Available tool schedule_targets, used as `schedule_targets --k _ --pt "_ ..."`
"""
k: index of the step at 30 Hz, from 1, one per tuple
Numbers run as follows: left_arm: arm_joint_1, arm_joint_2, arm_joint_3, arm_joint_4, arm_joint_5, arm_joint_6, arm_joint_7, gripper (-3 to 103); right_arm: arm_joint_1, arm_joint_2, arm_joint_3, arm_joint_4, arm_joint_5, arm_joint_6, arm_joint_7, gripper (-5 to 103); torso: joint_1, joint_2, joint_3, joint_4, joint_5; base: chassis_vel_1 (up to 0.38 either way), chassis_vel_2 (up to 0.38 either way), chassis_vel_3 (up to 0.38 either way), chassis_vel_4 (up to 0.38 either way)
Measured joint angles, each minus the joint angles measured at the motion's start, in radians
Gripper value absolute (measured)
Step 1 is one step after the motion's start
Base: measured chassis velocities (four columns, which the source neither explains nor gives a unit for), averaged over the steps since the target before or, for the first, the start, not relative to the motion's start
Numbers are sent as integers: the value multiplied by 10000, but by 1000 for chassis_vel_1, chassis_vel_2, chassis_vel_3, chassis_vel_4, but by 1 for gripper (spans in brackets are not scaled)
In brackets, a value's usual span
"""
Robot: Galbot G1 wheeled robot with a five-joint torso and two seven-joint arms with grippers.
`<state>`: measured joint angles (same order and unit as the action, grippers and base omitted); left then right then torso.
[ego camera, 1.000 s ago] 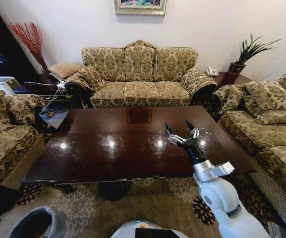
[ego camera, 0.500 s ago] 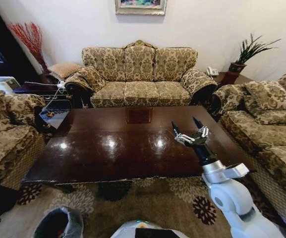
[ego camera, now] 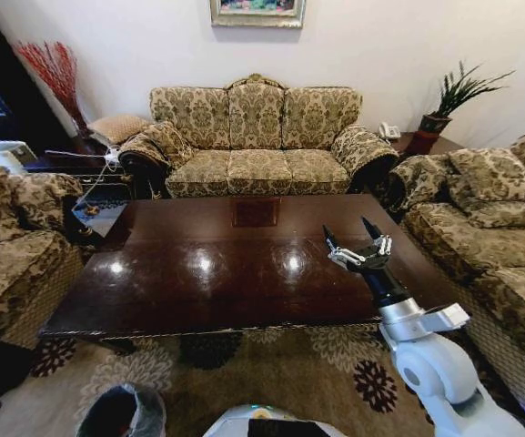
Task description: Move to the front of the table and place the trash on the table into the trash bin.
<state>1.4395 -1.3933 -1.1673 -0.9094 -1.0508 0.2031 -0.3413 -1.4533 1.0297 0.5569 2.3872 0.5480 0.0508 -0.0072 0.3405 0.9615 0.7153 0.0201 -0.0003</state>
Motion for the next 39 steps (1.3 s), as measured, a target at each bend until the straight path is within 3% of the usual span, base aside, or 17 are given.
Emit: schedule_targets --k 5,11,13,15,18,23,24,28,31,39 --pt "74 -28 -71 390 26 -372 79 0 0 191 -158 -54 -111 38 -15 100 0 0 0 3 7 0 0 0 0" --pt "110 -103 -185 567 29 -352 262 -2 -71 299 -189 -120 -155 149 -85 100 0 0 0 0 8 0 0 0 0" --pt "319 -225 -248 426 60 -101 602 14 -123 293 -66 -178 -106 223 -122 100 0 0 0 4 6 0 0 0 0" --pt "375 -265 -258 352 79 -33 674 14 -134 282 -19 -198 -75 244 -147 100 0 0 0 4 2 0 0 0 0" --pt "654 -436 -300 -103 205 151 808 30 -128 247 112 -271 51 335 -205 100 0 0 0 0 4 0 0 0 0" --pt "1161 -706 -395 -1008 414 407 1126 41 -149 315 135 -334 123 463 -329 100 0 0 0 2 6 0 0 0 0" --pt "1272 -759 -405 -1170 516 365 1191 52 -179 356 123 -370 123 522 -372 100 0 0 -1 1 5 0 0 0 0" --pt "1472 -834 -445 -1412 664 269 1301 62 -250 405 113 -431 131 624 -441 100 0 0 0 1 2 0 0 0 0" --pt "1827 -953 -530 -1919 723 245 1521 79 -363 429 111 -547 148 782 -527 100 0 0 0 1 4 0 0 0 0" --pt "2411 -1219 -676 -3292 951 353 1100 100 -360 416 106 -463 166 621 -515 100 0 0 0 1 3 0 0 0 0"
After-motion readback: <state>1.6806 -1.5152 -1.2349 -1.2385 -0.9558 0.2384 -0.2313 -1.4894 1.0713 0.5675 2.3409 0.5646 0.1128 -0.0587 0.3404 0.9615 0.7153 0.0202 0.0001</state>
